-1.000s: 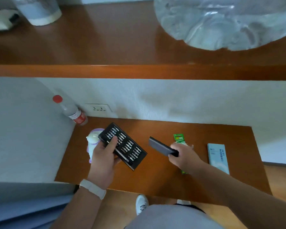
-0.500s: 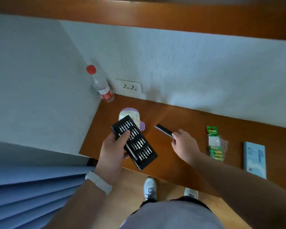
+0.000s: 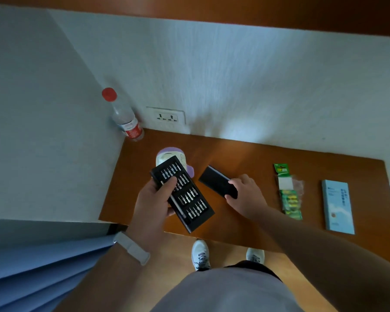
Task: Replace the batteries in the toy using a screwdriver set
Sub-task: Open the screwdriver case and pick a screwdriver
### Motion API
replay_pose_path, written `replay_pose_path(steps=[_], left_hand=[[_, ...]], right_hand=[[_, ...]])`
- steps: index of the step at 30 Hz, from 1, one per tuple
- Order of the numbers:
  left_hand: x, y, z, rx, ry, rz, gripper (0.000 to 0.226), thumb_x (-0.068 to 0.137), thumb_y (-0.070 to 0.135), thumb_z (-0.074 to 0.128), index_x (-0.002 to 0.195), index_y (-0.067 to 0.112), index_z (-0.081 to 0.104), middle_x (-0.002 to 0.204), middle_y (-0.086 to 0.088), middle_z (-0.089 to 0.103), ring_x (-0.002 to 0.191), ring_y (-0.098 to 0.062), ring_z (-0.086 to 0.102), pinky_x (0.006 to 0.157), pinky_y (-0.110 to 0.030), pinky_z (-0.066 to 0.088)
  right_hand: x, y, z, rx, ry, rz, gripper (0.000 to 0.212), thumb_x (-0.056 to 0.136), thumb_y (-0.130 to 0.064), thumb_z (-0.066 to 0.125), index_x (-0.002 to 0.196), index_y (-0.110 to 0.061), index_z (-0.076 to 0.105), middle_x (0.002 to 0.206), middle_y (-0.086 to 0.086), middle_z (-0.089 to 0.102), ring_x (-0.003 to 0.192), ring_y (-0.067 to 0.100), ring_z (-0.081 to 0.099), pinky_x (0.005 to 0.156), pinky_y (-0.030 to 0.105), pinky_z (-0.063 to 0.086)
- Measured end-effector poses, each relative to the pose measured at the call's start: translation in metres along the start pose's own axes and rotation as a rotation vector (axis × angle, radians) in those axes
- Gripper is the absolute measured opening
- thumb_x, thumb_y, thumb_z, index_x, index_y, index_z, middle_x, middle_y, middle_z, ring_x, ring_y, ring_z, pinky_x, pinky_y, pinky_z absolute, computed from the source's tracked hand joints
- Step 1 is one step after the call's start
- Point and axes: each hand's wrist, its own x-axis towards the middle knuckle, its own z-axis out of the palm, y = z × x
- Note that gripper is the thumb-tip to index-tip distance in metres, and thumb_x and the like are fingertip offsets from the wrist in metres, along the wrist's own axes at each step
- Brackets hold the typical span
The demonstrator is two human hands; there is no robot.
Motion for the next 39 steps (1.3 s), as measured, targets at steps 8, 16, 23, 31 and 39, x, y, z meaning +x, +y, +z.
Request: replay_pose_path(steps=[8, 16, 23, 31, 39], left_hand=[[-0.004, -0.002, -0.004, 0.025, -0.061, 0.006, 0.015, 0.101, 0.026, 0.058, 0.108, 0.034, 0.069, 0.106, 0.001, 0.078, 0.095, -0.018, 0.076, 0.068, -0.034, 0.061], [-0.006, -0.011, 0.000, 0.056, -0.081, -0.023, 0.017, 0.101, 0.027, 0.057, 0.116, 0.030, 0.067, 0.107, 0.001, 0.077, 0.099, -0.020, 0.075, 0.077, -0.042, 0.061], [-0.013, -0.008, 0.008, 0.045, -0.096, -0.006, 0.019, 0.102, 0.024, 0.056, 0.116, 0.028, 0.068, 0.107, 0.000, 0.077, 0.097, -0.019, 0.075, 0.071, -0.038, 0.061], [-0.011, 0.012, 0.041, 0.022, -0.093, 0.002, 0.016, 0.100, 0.024, 0.060, 0.114, 0.023, 0.068, 0.101, -0.002, 0.079, 0.091, -0.020, 0.076, 0.065, -0.033, 0.061], [-0.031, 0.032, 0.113, 0.171, -0.312, 0.033, 0.020, 0.101, 0.027, 0.057, 0.118, 0.020, 0.066, 0.101, -0.003, 0.079, 0.091, -0.022, 0.076, 0.068, -0.032, 0.057]], right_hand=[[-0.006, -0.012, 0.008, 0.135, -0.106, 0.256, 0.055, 0.094, -0.041, 0.061, 0.140, -0.020, 0.039, 0.122, 0.002, 0.057, 0.105, 0.021, 0.060, 0.078, 0.031, 0.052], [-0.015, -0.013, 0.016, 0.281, -0.041, 0.433, 0.033, 0.099, -0.033, 0.055, 0.125, -0.018, 0.042, 0.084, 0.000, 0.059, 0.068, 0.016, 0.060, 0.047, 0.026, 0.041], [-0.015, -0.015, 0.001, 0.335, -0.031, 0.458, 0.034, 0.097, -0.040, 0.055, 0.125, -0.022, 0.045, 0.082, -0.008, 0.057, 0.070, 0.010, 0.057, 0.050, 0.026, 0.041], [-0.055, -0.035, -0.090, 0.567, 0.073, 0.203, 0.008, 0.097, -0.034, 0.058, 0.095, -0.041, 0.055, 0.092, -0.013, 0.063, 0.085, 0.005, 0.061, 0.064, 0.018, 0.048], [-0.107, -0.053, -0.203, 0.498, 0.193, -0.165, 0.015, 0.095, -0.032, 0.058, 0.110, -0.034, 0.061, 0.087, -0.018, 0.057, 0.080, 0.000, 0.055, 0.066, 0.012, 0.047]])
